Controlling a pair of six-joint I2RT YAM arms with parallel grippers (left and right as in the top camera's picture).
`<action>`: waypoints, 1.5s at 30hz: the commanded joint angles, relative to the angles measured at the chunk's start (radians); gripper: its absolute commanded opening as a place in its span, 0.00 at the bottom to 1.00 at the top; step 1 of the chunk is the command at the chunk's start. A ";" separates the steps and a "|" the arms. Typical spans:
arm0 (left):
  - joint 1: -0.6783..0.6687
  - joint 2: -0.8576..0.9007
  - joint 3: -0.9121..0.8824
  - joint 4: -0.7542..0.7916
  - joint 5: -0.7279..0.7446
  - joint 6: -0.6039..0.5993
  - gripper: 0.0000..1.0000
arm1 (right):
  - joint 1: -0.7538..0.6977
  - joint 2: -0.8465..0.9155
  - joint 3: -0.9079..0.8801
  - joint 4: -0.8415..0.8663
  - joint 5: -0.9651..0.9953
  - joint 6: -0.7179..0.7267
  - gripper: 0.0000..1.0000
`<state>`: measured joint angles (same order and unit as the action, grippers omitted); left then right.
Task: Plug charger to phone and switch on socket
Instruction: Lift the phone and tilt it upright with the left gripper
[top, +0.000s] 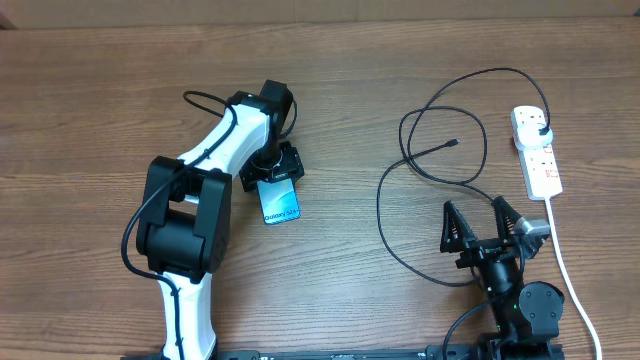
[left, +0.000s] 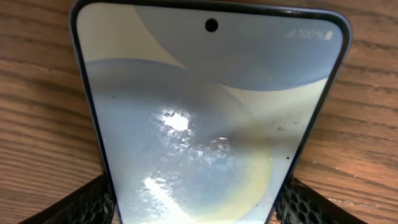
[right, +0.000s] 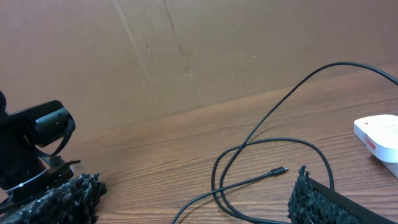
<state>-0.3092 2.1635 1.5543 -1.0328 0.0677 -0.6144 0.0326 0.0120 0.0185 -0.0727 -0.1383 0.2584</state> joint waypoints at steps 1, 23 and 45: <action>-0.016 0.110 -0.010 0.035 0.108 0.053 0.64 | 0.001 -0.008 -0.011 0.004 0.006 0.003 1.00; -0.016 0.110 0.168 -0.137 0.102 0.075 0.53 | 0.001 -0.008 -0.011 0.004 0.006 0.003 1.00; -0.017 0.109 0.279 -0.262 0.083 0.094 0.50 | 0.001 -0.008 -0.011 0.004 0.007 0.003 1.00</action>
<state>-0.3149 2.2635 1.7718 -1.2667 0.1425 -0.5430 0.0326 0.0120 0.0185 -0.0719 -0.1379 0.2581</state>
